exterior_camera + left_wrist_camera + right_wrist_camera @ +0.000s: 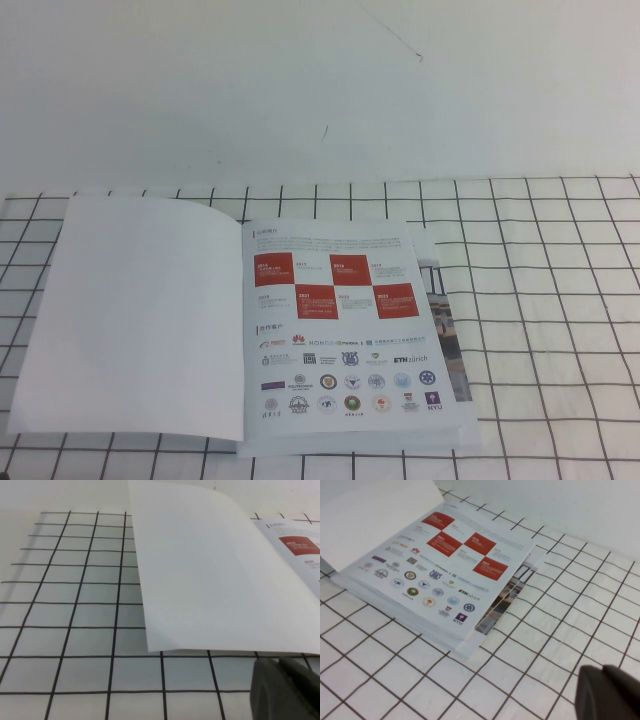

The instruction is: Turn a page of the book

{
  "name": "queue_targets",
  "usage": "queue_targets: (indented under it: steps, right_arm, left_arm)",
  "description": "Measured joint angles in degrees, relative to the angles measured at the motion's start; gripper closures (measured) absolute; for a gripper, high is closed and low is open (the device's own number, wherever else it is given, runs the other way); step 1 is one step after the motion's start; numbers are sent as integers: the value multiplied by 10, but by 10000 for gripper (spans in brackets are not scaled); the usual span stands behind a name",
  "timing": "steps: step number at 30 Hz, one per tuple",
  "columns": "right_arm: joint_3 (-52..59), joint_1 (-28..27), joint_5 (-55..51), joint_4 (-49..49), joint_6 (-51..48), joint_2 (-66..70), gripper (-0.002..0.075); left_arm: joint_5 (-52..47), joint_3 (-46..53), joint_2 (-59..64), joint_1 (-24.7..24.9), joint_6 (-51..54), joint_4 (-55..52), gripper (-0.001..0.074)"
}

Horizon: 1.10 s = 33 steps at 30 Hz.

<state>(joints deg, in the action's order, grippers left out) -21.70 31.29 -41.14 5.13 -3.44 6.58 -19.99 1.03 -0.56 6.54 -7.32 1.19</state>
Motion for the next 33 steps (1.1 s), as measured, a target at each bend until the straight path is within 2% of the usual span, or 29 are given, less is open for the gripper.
queue_targets:
  steps: [5, 7, 11, 13, 17, 19, 23, 33]
  right_arm:
    - [3, -1, 8, 5, -8, -3, 728]
    - [16, -19, 38, 6, -16, -10, 728]
    - [68, -98, 105, 7, -21, -28, 728]
    - [101, -154, 129, 7, -22, -40, 728]
    - [157, -251, 138, 5, -22, -68, 728]
    - [183, -282, 148, 4, -22, -71, 728]
    - [227, -298, 169, 5, -23, -73, 728]
    - [232, -302, 192, 0, -22, -73, 728]
  left_arm:
    - [1, 0, 0, 0, 1, 1, 738]
    - [1, 0, 0, 0, 1, 1, 738]
    - [1, 0, 0, 0, 1, 5, 738]
    - [1, 0, 0, 0, 1, 6, 738]
    - [1, 0, -1, 0, 1, 6, 738]
    - [1, 0, -1, 0, 1, 8, 738]
    - [2, 0, -1, 0, 1, 8, 738]
    - [2, 0, -1, 0, 1, 8, 738]
